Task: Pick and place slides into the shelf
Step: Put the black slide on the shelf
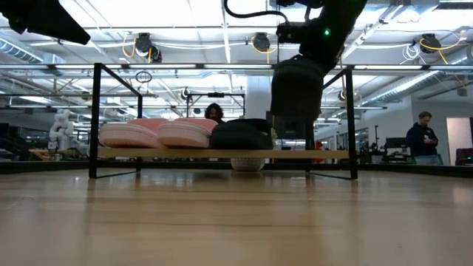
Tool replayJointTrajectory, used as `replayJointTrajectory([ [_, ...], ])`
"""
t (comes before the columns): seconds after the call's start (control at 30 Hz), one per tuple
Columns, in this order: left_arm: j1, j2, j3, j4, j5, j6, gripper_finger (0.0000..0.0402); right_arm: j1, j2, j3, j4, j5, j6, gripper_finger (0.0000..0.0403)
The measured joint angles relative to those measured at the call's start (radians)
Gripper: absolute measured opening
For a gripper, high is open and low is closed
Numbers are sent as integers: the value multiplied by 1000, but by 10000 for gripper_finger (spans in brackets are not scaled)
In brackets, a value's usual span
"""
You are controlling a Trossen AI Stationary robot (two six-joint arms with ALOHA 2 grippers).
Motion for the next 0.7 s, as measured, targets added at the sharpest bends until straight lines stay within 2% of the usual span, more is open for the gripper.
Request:
replayJointTrajectory([
  [0.3,0,0,0,4,0,20,88,-21,53,89,-68,-37,-95,0],
  [0.47,0,0,0,8,0,21,88,-54,131,117,-211,-53,-43,0],
  [0.7,0,0,0,8,0,30,88,-60,172,123,-203,-52,-46,0],
])
